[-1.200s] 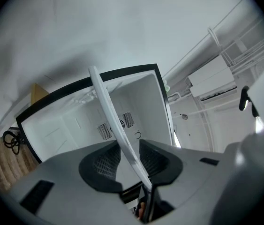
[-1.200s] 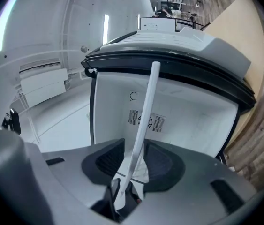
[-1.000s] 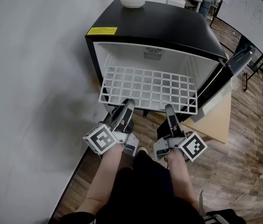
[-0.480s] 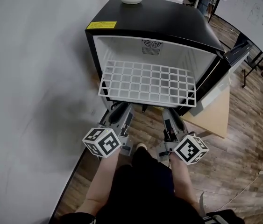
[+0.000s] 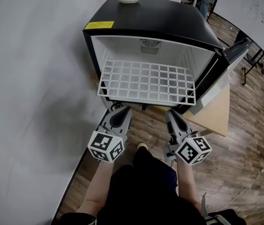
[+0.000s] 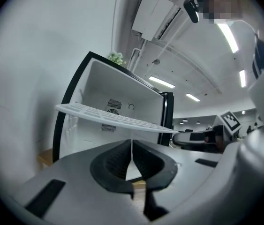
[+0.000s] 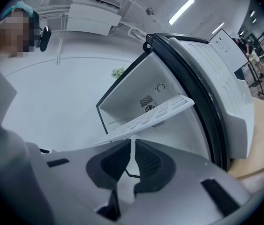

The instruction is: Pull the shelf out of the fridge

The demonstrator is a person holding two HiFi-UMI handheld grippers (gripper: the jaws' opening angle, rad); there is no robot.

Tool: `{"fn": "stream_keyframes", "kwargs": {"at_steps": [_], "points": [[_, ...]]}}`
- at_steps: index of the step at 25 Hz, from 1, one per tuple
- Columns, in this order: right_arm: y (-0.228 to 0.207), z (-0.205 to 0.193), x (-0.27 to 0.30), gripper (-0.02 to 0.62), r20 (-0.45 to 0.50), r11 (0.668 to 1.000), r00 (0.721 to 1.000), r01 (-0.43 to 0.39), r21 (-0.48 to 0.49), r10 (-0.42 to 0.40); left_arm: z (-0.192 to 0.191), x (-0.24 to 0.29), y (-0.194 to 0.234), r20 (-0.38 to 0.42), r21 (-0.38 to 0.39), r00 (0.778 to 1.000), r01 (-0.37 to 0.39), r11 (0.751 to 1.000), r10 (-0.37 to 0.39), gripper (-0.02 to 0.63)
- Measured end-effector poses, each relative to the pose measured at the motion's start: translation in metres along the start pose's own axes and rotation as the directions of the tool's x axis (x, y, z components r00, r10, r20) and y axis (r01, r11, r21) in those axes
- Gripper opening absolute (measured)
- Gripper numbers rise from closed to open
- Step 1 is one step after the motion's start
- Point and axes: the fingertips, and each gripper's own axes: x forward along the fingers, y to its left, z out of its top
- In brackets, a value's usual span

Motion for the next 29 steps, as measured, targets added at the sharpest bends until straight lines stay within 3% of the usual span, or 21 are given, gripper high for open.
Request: {"fn": "stream_keyframes", "kwargs": {"at_steps": [6, 14, 29], "points": [[-0.006, -0.006, -0.004, -0.009, -0.013, 0.988, 0.999, 0.049, -0.145, -0.051, -0.011, -0.001, 0.0, -0.031, 0.057, 1.0, 0.007, 0.998, -0.005, 0.003], [-0.017, 0.0, -0.008, -0.009, 0.039, 0.981, 0.993, 0.117, -0.152, -0.112, -0.004, -0.002, -0.001, -0.015, 0.129, 1.0, -0.022, 0.991, 0.024, 0.003], [-0.018, 0.005, -0.017, -0.009, 0.083, 0.984, 0.989, 0.132, -0.122, -0.123, -0.009, -0.003, -0.01, -0.02, 0.115, 1.0, -0.019, 0.993, 0.021, 0.003]]}}
